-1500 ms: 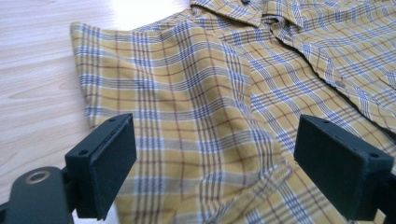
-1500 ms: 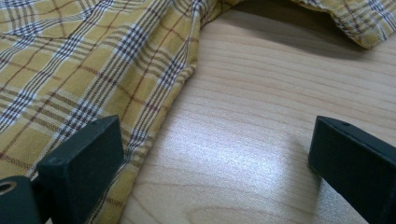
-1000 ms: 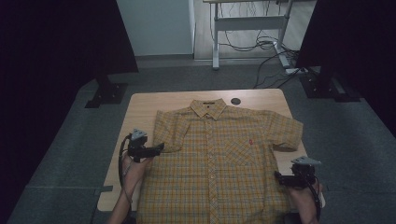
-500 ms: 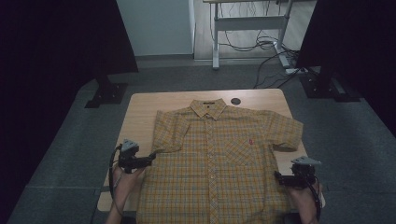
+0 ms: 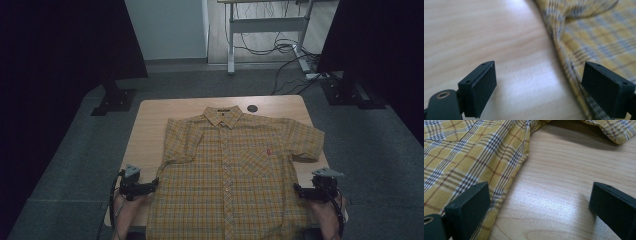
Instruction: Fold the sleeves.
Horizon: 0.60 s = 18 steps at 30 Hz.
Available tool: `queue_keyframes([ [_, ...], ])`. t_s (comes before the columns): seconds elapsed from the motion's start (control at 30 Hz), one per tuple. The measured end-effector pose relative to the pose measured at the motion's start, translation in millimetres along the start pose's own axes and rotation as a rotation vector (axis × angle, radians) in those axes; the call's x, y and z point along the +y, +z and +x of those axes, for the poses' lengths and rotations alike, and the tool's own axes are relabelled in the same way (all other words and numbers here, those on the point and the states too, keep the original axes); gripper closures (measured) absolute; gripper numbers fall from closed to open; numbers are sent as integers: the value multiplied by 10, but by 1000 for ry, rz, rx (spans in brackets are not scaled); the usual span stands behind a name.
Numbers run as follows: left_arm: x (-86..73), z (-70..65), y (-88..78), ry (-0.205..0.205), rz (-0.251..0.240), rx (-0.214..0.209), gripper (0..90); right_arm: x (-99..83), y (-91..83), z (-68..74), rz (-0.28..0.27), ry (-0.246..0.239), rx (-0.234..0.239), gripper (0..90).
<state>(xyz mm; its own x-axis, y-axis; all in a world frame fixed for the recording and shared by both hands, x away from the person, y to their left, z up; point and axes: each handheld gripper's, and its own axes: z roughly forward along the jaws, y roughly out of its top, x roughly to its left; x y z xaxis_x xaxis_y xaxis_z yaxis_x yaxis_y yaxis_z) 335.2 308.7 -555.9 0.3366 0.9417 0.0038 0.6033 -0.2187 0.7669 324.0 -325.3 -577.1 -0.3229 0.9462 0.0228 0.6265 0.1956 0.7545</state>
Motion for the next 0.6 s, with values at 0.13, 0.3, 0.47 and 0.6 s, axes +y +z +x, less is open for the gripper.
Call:
queue_keyframes([
  [0.13, -52, -2, -17, -5, 1, 4, 125, 0, 0, 0, 0, 0, 0, 30],
  [0.3, -57, -16, -18, 8, 9, 20, 124, -1, -3, 3, -1, 3, -2, 32],
  [0.47, -52, -13, -9, 1, 16, 31, 95, 14, -10, -4, 6, 12, 3, 57],
  [0.6, -47, -11, 3, -5, 23, 37, 64, 70, -32, -28, -17, 24, 9, 63],
])
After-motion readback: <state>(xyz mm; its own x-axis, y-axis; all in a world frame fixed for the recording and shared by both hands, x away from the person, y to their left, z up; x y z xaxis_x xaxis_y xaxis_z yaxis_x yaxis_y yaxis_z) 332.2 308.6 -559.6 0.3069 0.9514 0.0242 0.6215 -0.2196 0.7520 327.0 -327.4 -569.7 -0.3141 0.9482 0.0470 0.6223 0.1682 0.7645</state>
